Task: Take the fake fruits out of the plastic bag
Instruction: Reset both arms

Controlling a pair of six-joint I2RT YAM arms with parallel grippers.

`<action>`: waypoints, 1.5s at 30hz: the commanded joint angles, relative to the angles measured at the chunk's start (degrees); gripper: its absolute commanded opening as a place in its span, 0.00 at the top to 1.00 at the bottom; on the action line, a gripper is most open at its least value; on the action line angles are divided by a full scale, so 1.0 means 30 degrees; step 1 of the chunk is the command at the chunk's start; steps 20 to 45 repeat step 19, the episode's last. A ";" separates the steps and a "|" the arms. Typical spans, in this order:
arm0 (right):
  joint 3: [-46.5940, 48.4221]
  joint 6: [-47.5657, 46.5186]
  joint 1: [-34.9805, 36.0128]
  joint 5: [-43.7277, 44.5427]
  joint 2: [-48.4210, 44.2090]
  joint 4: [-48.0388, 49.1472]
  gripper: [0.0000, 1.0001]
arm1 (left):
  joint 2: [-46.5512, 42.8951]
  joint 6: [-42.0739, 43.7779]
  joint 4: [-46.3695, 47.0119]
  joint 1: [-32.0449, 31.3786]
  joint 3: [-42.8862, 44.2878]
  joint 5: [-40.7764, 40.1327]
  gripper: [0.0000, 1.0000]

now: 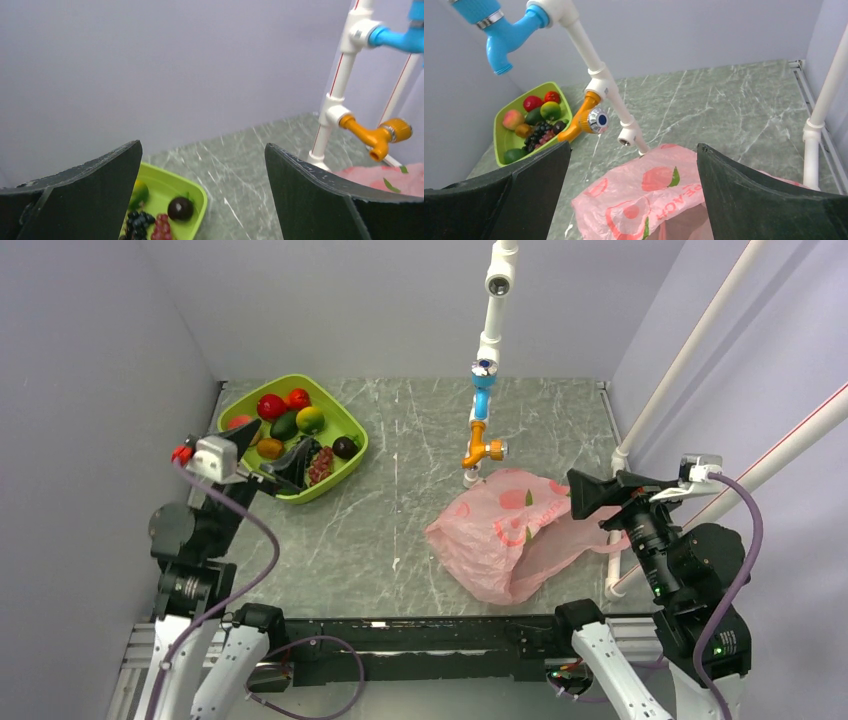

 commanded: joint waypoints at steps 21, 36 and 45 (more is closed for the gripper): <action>0.0344 -0.0784 -0.0073 0.1389 -0.3010 0.2071 0.00 | -0.3400 0.1354 0.3506 -0.0064 -0.2021 -0.3757 0.02; 0.0344 -0.0784 -0.0073 0.1389 -0.3010 0.2071 0.00 | -0.3400 0.1354 0.3506 -0.0064 -0.2021 -0.3757 0.02; 0.0344 -0.0784 -0.0073 0.1389 -0.3010 0.2071 0.00 | -0.3400 0.1354 0.3506 -0.0064 -0.2021 -0.3757 0.02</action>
